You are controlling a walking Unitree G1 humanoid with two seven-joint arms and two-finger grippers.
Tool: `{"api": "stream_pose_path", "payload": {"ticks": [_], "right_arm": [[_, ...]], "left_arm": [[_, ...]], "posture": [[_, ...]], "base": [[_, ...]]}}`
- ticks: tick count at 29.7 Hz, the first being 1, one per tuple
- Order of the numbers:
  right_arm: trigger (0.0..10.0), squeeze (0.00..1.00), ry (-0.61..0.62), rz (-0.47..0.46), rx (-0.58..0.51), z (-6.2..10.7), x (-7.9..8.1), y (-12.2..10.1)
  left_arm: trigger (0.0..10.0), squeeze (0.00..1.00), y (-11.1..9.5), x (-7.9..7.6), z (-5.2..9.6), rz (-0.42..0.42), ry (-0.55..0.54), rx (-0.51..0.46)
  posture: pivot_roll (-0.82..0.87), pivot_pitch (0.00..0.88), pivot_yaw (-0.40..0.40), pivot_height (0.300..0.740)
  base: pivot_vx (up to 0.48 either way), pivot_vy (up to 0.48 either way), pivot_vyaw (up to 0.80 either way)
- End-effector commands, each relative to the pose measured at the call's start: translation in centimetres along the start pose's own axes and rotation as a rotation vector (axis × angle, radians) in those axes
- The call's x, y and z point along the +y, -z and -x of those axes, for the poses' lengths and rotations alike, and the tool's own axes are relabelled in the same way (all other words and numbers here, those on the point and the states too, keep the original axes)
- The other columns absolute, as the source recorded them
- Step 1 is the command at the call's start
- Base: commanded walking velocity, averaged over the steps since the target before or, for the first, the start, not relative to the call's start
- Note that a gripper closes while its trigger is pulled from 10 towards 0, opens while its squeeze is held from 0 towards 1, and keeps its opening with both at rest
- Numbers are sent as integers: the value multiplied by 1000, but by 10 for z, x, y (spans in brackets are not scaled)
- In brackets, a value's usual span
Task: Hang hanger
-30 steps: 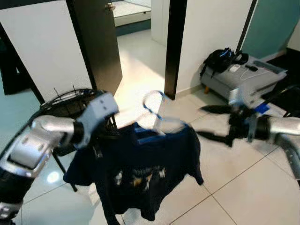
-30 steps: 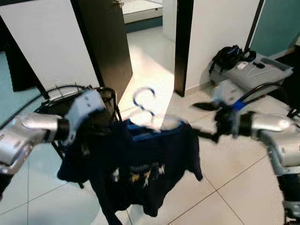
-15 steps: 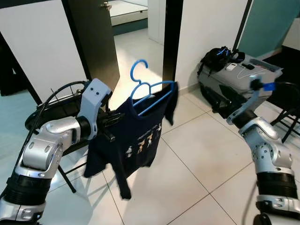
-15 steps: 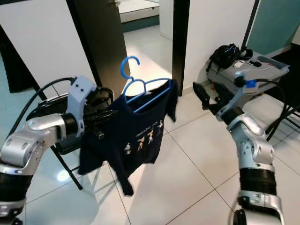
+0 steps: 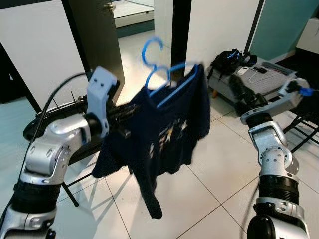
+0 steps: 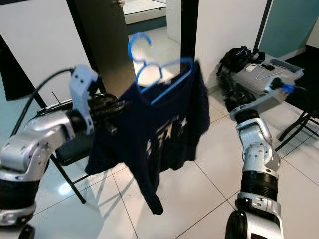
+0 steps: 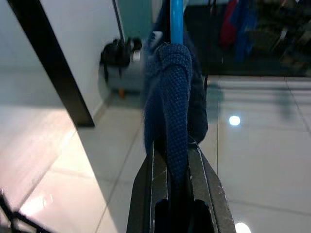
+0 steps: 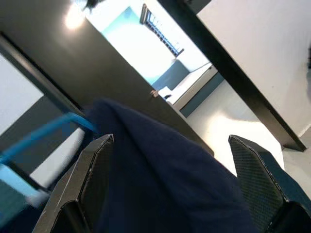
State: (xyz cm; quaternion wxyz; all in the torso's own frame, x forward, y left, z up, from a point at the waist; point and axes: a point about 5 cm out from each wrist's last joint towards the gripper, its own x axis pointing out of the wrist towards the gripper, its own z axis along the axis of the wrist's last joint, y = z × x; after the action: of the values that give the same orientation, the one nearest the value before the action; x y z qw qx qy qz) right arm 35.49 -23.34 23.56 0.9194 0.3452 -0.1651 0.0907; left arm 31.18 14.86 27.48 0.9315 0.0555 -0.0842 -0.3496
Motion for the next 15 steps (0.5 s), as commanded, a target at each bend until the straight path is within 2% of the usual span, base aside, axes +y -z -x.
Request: {"api": "stream_pose_path", "payload": {"ticks": [1,2,3,5,7,8,10,15], "right_arm": [[10000,0,9,-18,-6,0,0,1],[10000,0,9,-18,-6,0,0,1],[10000,0,36,-69,-28,0,-1,2],[10000,0,36,-69,-28,0,-1,2],[10000,0,31,-140,24,0,0,14],[10000,0,31,-140,24,0,0,14],[10000,0,-87,-191,75,1,16,20],[10000,0,-179,-213,104,2,30,22]], "left_arm": [[10000,0,-8,1,2,-14,-6,-47],[10000,0,-8,1,2,-14,-6,-47],[10000,0,-15,-1,0,-16,-2,-82],[10000,0,-15,-1,0,-16,-2,-82],[10000,0,-23,-10,-3,-9,31,-129],[10000,0,-23,-10,-3,-9,31,-129],[10000,0,-26,-18,-5,-1,57,-144],[10000,0,-24,-21,-6,2,67,-141]], "posture": [[-42,45,23,740],[-42,45,23,740],[-44,42,25,740],[-44,42,25,740],[-43,35,24,740],[-43,35,24,740],[-43,35,24,740],[-45,38,23,740]], "base": [[0,0,0],[0,0,0],[0,0,0],[0,0,0],[0,0,0],[0,0,0],[0,0,0],[0,0,0]]}}
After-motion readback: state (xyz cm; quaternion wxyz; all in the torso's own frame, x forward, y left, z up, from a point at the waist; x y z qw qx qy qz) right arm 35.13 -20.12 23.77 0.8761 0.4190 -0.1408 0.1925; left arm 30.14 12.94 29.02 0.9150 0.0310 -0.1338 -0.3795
